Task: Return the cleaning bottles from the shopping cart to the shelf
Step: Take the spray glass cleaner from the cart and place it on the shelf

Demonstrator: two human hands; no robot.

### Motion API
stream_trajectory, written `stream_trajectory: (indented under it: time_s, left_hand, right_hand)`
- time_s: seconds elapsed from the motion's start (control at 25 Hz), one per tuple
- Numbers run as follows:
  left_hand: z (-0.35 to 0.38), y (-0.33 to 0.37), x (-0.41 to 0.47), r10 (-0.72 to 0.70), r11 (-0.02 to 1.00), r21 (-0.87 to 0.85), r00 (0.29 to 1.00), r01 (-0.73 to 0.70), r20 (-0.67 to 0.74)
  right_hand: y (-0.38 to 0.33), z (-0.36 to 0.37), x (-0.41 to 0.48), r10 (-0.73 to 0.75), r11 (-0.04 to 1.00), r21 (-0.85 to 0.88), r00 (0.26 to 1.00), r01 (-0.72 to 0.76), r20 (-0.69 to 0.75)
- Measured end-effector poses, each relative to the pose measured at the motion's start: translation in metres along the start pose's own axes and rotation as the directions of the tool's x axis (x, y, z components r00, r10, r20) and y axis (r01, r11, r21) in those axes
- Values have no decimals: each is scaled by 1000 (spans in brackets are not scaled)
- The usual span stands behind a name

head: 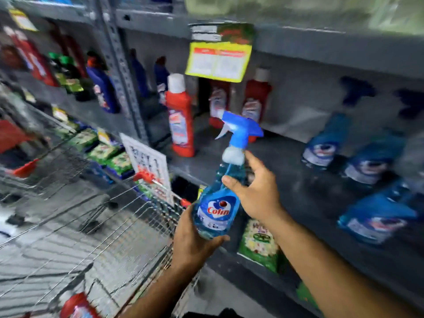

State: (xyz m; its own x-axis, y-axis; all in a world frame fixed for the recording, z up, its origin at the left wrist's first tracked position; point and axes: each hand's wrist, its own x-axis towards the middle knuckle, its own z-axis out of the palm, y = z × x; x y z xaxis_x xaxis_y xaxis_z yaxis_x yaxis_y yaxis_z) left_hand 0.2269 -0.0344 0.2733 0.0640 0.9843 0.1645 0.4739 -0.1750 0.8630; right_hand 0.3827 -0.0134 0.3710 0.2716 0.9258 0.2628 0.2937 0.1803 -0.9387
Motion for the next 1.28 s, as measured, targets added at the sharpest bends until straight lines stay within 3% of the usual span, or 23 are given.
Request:
stream_trajectory:
  time_s: [0.2, 0.4, 0.72, 0.84, 0.92, 1.0, 1.04, 1.12, 1.2, 1.28]
  left_hand:
    - [89, 63, 20, 171, 981, -112, 975, -156, 141]
    - [159, 94, 29, 90, 993, -91, 966, -70, 242]
    - [177, 94, 34, 108, 993, 5, 954, -114, 279]
    - [167, 93, 32, 151, 983, 56, 947, -174, 284]
    - [149, 85, 31, 181, 970, 116, 951, -216, 252]
    - [117, 65, 35, 185, 965, 157, 969, -211, 163]
    - [98, 52, 37, 170, 966, 175, 978, -189, 118]
    - [55, 17, 40, 97, 968, 233, 995, -97, 14]
    - [0, -27, 39, -28, 953, 298, 994, 58, -103]
    - [-61, -70, 29, -189, 898, 362, 963, 248, -191]
  right_hand:
    - [7, -95, 5, -31, 991, -136, 977, 2, -213]
    - [18, -145, 8, -72, 970, -241, 970, 15, -232]
    - [34, -160, 6, -73, 954, -300, 977, 10, -199]
    - [36, -158, 4, -55, 956, -293, 967, -21, -249]
    - [33, -152, -4, -165, 943, -329, 922, 44, -350]
    - [26, -134, -15, -464, 834, -493, 799, 248, -383]
    - [22, -120, -23, -568, 773, -530, 751, 347, -337]
    - [20, -81, -33, -614, 749, -438, 770, 497, -174]
    - [25, -31, -35, -520, 820, -268, 854, 507, 25]
    - [31, 30, -31, -375, 901, -143, 901, 409, 217]
